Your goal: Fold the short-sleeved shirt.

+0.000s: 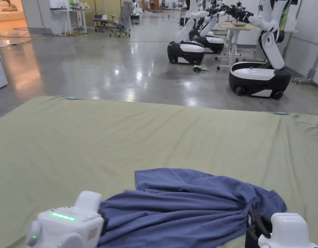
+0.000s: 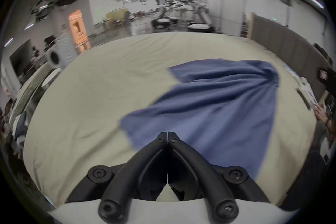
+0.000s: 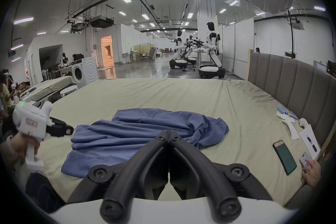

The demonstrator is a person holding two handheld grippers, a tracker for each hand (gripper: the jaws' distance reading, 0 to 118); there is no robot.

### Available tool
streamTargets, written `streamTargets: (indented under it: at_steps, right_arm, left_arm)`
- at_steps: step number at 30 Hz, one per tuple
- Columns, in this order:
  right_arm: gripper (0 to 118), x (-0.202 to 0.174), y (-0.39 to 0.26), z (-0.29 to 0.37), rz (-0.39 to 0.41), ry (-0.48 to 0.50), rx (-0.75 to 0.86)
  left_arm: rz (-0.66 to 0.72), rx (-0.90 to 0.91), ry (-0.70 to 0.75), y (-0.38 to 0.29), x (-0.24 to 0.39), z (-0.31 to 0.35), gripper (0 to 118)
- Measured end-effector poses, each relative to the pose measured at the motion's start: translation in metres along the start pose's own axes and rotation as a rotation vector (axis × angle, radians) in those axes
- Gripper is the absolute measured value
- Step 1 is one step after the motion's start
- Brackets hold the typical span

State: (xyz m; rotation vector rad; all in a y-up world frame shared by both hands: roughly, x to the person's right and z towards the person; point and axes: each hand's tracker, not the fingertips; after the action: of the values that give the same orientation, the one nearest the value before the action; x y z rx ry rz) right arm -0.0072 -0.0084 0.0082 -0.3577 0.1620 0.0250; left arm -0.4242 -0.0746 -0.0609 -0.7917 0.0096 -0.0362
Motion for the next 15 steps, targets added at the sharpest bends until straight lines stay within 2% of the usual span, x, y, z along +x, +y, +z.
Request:
streamTargets:
  at_steps: [1, 2, 3, 4, 5, 9, 11, 15]
  right_arm:
    - [0, 0.001, -0.001, -0.002, 0.001, -0.001, -0.003]
    - [0, 0.002, -0.001, -0.005, 0.001, -0.001, -0.008]
    - [0, 0.003, -0.001, -0.008, -0.001, -0.001, -0.015]
    - [0, 0.003, -0.001, -0.011, -0.002, -0.002, -0.021]
    - [0, 0.004, -0.001, -0.014, -0.002, -0.004, -0.030]
    - [0, 0.003, -0.002, -0.022, 0.006, -0.010, -0.047]
    - [0, 0.005, -0.005, -0.027, 0.010, -0.014, -0.056]
    - [0, 0.008, -0.007, -0.035, -0.006, -0.021, -0.082]
  left_arm:
    - [0.024, 0.005, 0.026, 0.001, -0.019, -0.008, 4]
    - [0.026, 0.015, 0.007, 0.003, -0.033, -0.015, 25]
    - [0.031, 0.009, 0.014, 0.005, -0.046, -0.024, 68]
    - [0.038, -0.017, 0.034, 0.008, -0.056, -0.035, 95]
    - [0.034, -0.034, 0.070, 0.010, -0.063, -0.045, 105]
    - [0.015, -0.036, 0.097, 0.020, -0.070, -0.069, 105]
    - [0.003, -0.050, 0.024, 0.022, -0.067, -0.079, 105]
    - [-0.145, -0.102, 0.022, 0.023, -0.046, -0.096, 103]
